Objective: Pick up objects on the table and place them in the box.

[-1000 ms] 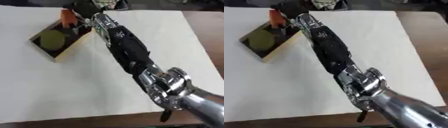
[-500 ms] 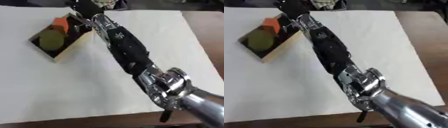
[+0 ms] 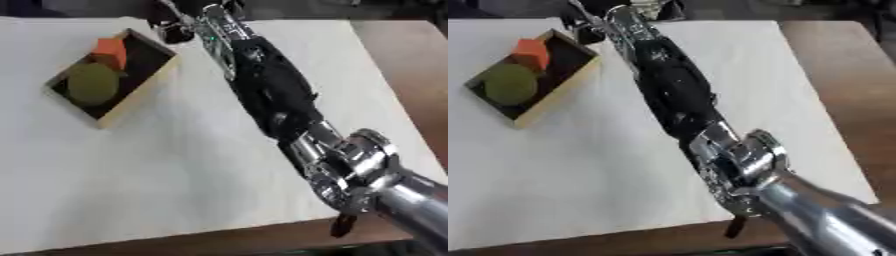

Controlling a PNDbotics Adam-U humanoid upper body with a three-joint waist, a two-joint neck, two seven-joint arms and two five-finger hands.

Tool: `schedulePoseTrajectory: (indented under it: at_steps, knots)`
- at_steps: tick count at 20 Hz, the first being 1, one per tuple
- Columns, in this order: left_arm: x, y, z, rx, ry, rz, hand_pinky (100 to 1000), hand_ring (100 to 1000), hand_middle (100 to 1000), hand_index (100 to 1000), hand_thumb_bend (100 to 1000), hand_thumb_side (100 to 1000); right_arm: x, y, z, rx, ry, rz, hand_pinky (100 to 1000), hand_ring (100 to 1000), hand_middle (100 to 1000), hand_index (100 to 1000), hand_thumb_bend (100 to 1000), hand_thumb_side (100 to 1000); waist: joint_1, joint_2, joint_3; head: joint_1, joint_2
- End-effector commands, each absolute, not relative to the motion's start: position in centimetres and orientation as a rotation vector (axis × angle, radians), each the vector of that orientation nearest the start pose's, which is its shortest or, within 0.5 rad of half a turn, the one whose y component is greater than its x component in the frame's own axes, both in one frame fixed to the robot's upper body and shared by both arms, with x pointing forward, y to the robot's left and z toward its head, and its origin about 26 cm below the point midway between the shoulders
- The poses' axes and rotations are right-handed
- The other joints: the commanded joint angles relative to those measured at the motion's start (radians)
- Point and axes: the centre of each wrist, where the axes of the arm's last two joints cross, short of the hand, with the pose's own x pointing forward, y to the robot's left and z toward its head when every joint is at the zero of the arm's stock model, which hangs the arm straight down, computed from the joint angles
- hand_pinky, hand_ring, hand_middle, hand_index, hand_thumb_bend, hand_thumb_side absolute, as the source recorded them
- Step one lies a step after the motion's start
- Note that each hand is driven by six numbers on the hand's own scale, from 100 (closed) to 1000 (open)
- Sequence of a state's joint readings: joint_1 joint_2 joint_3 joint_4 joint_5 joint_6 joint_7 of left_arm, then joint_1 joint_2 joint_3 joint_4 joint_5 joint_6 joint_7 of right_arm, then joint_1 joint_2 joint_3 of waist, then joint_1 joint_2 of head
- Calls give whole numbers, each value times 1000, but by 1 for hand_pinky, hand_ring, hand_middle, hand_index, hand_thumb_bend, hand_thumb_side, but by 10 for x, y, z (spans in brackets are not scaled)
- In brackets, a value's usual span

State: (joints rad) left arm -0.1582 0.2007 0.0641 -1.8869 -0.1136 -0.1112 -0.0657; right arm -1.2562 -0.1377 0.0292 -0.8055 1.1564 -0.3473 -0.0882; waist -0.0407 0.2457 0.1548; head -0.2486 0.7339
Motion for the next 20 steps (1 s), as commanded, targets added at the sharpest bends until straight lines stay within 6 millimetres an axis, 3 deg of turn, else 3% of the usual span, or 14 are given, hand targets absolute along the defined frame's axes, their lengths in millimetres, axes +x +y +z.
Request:
schedulePoseTrajectory:
  at_steps: [1,6,8,9,10,14,20]
  knots:
    - [295,284,134,276,-2140,-334,518,934,707,801,100,720,486,-146,314,1184,2870,-1498,823,848,836,967,100,100,4,-26,-15,32,11]
    - [293,290,132,309,-2128,-316,519,940,715,800,100,720,454,-183,329,886,3071,-1272,813,829,793,952,100,108,-1,-36,-63,73,27]
    - [293,291,132,316,-2128,-314,519,940,716,800,100,718,439,-201,328,795,3143,-1182,811,820,775,942,100,194,-1,-39,-80,85,33]
    - [293,292,132,319,-2128,-311,519,939,715,799,100,717,431,-209,327,760,3179,-1139,807,814,764,935,100,309,-1,-40,-87,90,35]
    - [293,293,132,324,-2128,-309,518,938,713,799,100,716,424,-218,325,729,3217,-1094,803,808,754,926,100,384,-1,-42,-93,95,35]
    - [292,295,132,335,-2127,-295,517,934,707,798,100,717,398,-247,312,621,3347,-922,799,797,733,894,100,467,-1,-45,-110,121,36]
    - [291,296,130,343,-2119,-287,516,932,703,795,100,718,368,-277,274,552,3505,-730,787,778,700,872,100,458,5,-44,-131,163,36]
